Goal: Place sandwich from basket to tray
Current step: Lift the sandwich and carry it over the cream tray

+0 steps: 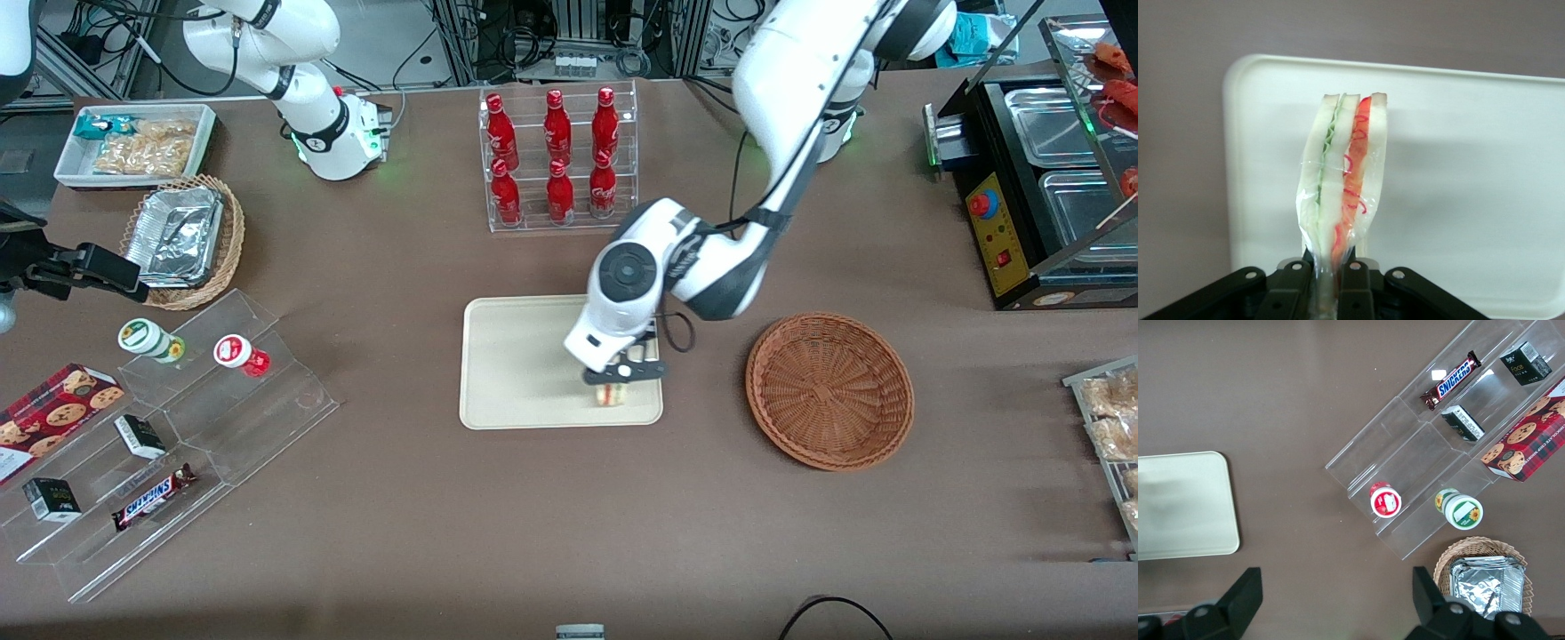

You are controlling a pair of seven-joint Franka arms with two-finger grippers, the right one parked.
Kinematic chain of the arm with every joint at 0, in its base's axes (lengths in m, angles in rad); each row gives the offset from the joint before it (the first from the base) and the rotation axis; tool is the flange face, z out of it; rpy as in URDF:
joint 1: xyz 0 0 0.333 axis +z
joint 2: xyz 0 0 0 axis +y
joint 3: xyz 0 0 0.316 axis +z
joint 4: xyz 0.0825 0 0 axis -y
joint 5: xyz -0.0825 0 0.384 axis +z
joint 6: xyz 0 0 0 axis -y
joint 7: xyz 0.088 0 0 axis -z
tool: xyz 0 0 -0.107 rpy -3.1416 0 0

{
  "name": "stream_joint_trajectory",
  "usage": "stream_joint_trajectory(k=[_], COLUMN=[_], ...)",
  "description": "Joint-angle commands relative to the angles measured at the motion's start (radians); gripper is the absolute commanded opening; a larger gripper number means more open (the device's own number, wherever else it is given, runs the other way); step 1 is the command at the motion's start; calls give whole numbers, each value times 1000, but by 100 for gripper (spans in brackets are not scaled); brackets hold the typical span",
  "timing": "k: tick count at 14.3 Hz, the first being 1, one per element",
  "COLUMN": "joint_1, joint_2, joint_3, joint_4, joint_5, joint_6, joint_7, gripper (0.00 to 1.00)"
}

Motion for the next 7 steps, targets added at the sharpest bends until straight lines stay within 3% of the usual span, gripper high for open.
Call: stream_joint_trajectory(k=[1,6,7], joint_1=[-49,-52,-50], joint_2=[61,106,106], joint_3=[11,-3,-3], joint_4=[57,91,91], joint_5=[-10,-12,-13], joint_6=[54,54,51], joint_7=[-70,-77,-80], gripper=[4,6,23])
